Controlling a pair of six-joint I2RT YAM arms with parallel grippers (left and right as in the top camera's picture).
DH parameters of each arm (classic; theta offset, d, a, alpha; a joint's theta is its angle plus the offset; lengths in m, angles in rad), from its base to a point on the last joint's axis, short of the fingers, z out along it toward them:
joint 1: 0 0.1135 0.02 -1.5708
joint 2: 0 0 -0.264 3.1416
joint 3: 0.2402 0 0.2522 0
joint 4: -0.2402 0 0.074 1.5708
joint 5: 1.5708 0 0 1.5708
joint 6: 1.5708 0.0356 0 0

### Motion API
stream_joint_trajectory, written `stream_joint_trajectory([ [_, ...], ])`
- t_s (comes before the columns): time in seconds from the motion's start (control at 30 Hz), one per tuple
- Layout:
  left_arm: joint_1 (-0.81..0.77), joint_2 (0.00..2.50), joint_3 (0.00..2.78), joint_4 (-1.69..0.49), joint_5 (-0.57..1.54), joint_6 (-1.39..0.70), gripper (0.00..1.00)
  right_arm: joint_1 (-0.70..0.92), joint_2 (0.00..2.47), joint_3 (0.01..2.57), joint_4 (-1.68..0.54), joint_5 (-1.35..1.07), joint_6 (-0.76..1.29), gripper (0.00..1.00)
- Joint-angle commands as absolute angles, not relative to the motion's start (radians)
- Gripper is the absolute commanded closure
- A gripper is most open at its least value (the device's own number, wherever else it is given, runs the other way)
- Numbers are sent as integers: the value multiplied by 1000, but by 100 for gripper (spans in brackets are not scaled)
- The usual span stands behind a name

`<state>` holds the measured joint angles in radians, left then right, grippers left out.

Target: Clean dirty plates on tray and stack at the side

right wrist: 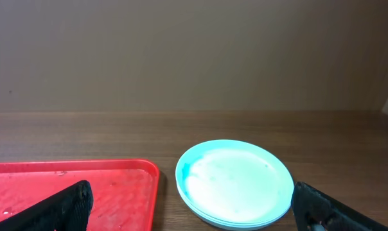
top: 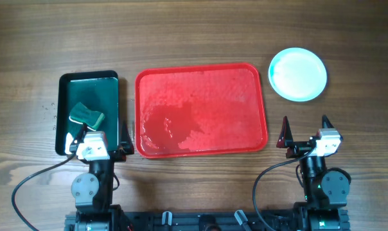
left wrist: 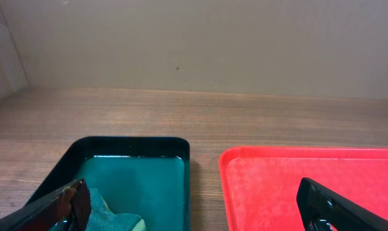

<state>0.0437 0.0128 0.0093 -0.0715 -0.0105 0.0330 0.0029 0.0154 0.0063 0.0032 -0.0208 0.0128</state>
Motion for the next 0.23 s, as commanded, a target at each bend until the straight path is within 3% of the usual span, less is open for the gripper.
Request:
stream_joint_trajectory([
  [0.0, 36, 3, 6, -72, -23, 49, 0, -4, 4, 5, 6, -7, 1, 0],
  [0.2, 36, 3, 6, -72, -23, 49, 0, -4, 4, 5, 6, -7, 1, 0],
])
